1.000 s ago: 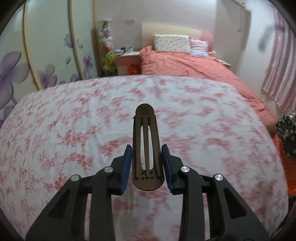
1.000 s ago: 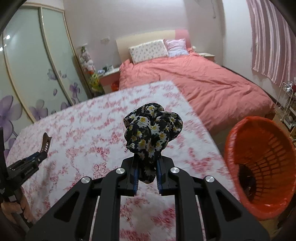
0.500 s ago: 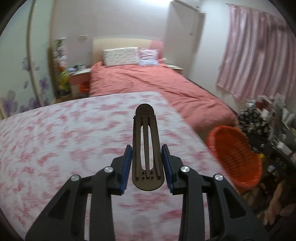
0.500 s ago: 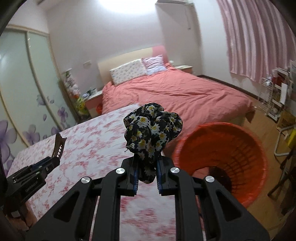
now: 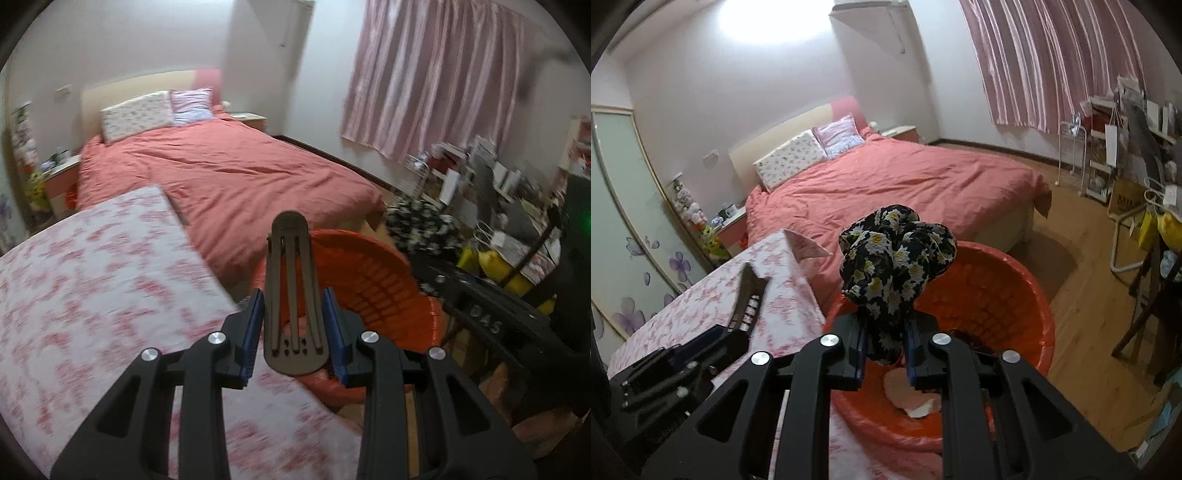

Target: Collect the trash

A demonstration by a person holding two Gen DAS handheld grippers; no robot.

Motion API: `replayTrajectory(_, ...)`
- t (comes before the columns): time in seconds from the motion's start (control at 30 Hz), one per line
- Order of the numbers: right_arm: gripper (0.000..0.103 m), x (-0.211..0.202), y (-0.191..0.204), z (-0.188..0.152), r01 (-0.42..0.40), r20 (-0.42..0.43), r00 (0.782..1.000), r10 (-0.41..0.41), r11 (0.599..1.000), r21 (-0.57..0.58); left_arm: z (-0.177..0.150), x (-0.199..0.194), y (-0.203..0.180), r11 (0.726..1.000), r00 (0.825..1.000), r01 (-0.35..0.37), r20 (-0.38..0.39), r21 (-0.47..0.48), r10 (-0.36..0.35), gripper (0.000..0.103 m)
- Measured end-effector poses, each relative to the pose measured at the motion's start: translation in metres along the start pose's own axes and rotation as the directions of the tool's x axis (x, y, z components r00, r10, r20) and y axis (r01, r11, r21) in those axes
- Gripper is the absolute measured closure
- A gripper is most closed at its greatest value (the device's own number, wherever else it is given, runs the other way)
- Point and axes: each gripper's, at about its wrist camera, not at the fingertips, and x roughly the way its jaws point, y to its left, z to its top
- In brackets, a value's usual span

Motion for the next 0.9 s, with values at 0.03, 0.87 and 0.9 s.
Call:
replayTrajectory(0.03, 0.081, 0.006, -0.004, 0.001, -0.001, -0.018, 1.000, 0.001, 1.000, 0.007, 0.000, 0.007, -0.004, 1.000, 1.000, -0.002, -0.006, 0.005, 0.002, 0.070)
replayTrajectory(0.87, 0.002, -0.105, 0.036, -0.035, 0.357, 0.335, 0.900, -0.279, 0.912, -0.201, -0.072, -0.113, 0.050, 0.924, 0.920, -0.362, 0.113, -0.120, 0.375, 0.004)
replayTrajectory(0.9, 0.002, -0.118, 0.038, -0.040, 0.357, 0.363, 0.892, -0.270, 0.913, -0.199, -0.079, -0.124, 0.052, 0.913, 0.909, -0.384, 0.118, -0.136, 0.400, 0.004)
